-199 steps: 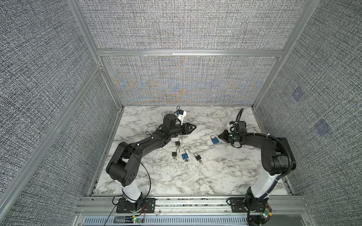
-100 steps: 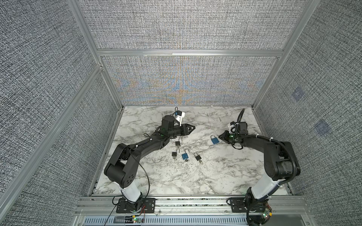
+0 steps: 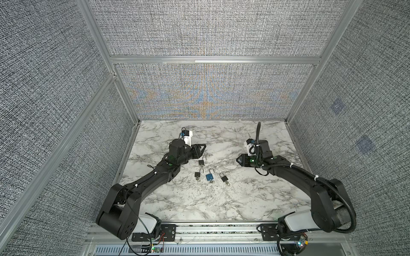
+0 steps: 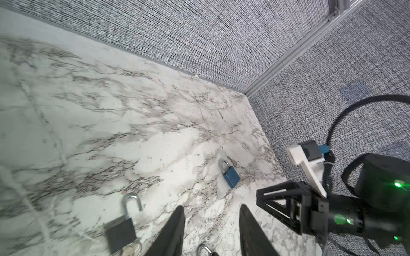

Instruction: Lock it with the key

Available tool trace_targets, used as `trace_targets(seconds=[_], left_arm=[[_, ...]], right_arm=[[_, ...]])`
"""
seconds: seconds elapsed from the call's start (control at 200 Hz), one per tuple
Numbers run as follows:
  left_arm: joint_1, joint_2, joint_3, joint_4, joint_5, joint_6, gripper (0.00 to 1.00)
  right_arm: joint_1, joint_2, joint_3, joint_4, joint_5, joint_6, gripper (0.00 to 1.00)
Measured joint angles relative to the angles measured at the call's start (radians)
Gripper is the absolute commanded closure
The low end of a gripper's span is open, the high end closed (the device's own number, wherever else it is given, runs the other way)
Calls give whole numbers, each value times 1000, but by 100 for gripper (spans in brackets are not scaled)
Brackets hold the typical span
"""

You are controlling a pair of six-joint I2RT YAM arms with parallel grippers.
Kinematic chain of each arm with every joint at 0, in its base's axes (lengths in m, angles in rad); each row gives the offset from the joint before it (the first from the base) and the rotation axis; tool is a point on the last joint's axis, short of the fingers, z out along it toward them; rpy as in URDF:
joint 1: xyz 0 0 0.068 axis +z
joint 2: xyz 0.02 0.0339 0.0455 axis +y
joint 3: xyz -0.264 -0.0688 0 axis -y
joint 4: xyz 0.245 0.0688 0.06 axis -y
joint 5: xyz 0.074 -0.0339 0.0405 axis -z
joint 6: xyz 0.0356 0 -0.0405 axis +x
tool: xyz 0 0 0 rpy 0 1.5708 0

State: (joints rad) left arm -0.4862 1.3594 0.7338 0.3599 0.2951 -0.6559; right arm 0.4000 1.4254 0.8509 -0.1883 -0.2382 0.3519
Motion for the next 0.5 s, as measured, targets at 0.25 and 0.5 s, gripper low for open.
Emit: trace_targets(seconds=[0.25, 0.5], left_arm=[[7, -206, -181, -25, -90, -38, 46], [11, -392, -335, -25, -134, -85, 43]], right_arm=[[146, -3, 10, -62, 48, -42, 37], [165, 35, 27, -58, -39, -18, 37]])
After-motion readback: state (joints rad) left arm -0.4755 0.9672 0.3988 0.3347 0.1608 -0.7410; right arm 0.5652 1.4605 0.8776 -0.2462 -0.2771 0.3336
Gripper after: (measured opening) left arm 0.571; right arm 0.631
